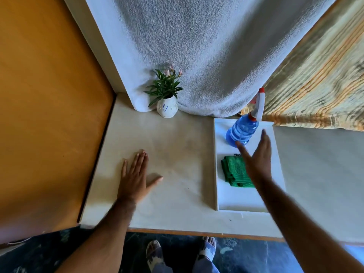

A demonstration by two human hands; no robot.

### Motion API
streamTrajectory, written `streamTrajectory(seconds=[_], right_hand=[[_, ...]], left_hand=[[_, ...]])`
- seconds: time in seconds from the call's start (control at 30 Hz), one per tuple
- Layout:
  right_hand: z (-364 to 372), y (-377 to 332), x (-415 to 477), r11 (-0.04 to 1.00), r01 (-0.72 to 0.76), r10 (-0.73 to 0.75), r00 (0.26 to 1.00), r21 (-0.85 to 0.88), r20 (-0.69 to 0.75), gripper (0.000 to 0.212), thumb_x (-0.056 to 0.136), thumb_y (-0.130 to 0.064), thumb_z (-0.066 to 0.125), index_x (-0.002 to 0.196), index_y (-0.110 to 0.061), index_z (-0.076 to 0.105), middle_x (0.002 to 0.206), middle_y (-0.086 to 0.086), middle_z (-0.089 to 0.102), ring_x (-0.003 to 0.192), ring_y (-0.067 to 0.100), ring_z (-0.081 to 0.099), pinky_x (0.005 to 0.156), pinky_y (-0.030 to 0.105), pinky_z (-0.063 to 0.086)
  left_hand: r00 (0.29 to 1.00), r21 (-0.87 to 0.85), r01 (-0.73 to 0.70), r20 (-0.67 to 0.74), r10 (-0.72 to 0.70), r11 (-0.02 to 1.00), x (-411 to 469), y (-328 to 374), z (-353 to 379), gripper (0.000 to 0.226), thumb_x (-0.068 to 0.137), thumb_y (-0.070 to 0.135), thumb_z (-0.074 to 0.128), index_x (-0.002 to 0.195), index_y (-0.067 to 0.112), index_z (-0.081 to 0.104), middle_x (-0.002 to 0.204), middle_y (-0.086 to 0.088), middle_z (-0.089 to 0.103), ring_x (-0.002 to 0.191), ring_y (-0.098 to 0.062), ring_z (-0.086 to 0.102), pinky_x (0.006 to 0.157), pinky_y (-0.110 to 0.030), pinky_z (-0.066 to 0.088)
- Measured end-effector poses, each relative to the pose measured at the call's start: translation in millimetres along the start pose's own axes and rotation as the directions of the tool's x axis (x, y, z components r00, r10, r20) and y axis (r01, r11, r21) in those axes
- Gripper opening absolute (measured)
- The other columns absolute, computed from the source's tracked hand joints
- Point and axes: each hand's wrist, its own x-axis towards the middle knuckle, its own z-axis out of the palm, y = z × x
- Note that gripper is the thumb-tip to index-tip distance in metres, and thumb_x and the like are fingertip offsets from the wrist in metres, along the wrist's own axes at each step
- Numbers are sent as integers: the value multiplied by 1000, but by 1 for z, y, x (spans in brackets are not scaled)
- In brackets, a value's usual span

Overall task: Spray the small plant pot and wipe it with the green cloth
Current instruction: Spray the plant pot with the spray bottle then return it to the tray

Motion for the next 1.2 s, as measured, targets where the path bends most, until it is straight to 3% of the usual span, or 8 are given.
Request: streamTrajectory(seconds=[0.13, 0.23, 0.33, 0.5, 0.73, 0.9, 1.0, 1.2], right_hand=[[-15, -29, 65, 966, 88, -68, 994, 245, -88, 113, 71, -54, 88, 158, -20, 24, 157, 7, 41, 142, 13, 41, 118, 30, 32], [-14, -35, 90, 941, 155, -156, 988, 300, -23, 84, 72, -37, 91, 141, -45, 45, 119, -7, 65, 99, -11, 63, 95, 19, 52], [-2, -30, 95, 917, 86, -120, 991, 390, 62, 61, 77, -28, 88, 131, -37, 61, 95, -10, 75, 86, -1, 69, 90, 28, 59], [11, -35, 87, 880, 8, 35, 996, 475, -81, 25, 72, -42, 77, 94, -33, 71, 67, -27, 69, 64, -12, 62, 70, 28, 54], [14, -81, 79, 834, 202, -204, 978, 513, -53, 29, 82, -14, 73, 108, -26, 70, 79, -3, 67, 70, 12, 62, 70, 23, 53], [71, -125, 45, 896, 31, -175, 941, 443, 289, 21, 70, -19, 69, 90, -13, 72, 53, -9, 68, 48, 3, 64, 53, 16, 50], [113, -136, 26, 956, -15, -127, 880, 294, 458, 21, 73, -17, 74, 90, -26, 69, 62, -4, 70, 63, 20, 72, 68, 33, 58], [153, -151, 17, 995, -37, -14, 867, 92, 499, 23, 71, -32, 70, 91, -20, 69, 68, -9, 70, 69, 10, 65, 56, 23, 44]], left_hand=[[999, 24, -11, -46, 13, 1000, 0, -3, 6, 111, 89, 88, 25, 164, 7, 29, 172, -9, 30, 157, -26, 35, 127, -59, 26], [996, 25, -19, -86, 21, 1000, 0, -4, 9, 109, 88, 85, 33, 163, 7, 31, 172, -10, 32, 156, -26, 36, 126, -59, 29], [994, 41, -21, -107, 26, 999, 0, -6, 12, 108, 88, 85, 35, 163, 7, 32, 172, -10, 32, 157, -26, 36, 125, -59, 30], [993, 49, -15, -117, 21, 999, 0, -7, 14, 109, 88, 87, 32, 164, 9, 29, 173, -8, 30, 158, -26, 32, 127, -59, 29], [977, 46, -37, -210, 46, 998, -1, -6, 16, 106, 88, 83, 40, 162, 8, 34, 171, -9, 33, 157, -25, 34, 126, -55, 24], [958, 49, -39, -282, 52, 998, -3, -6, 18, 102, 89, 81, 43, 159, 7, 40, 169, -9, 38, 154, -25, 40, 123, -57, 32], [951, 23, -42, -306, 47, 999, -1, -7, 21, 100, 92, 82, 39, 158, 8, 43, 168, -8, 40, 154, -24, 41, 123, -57, 33], [961, 4, -25, -276, 25, 1000, 0, -11, 23, 102, 91, 85, 38, 161, 11, 37, 171, -4, 34, 159, -16, 30, 127, -55, 27]])
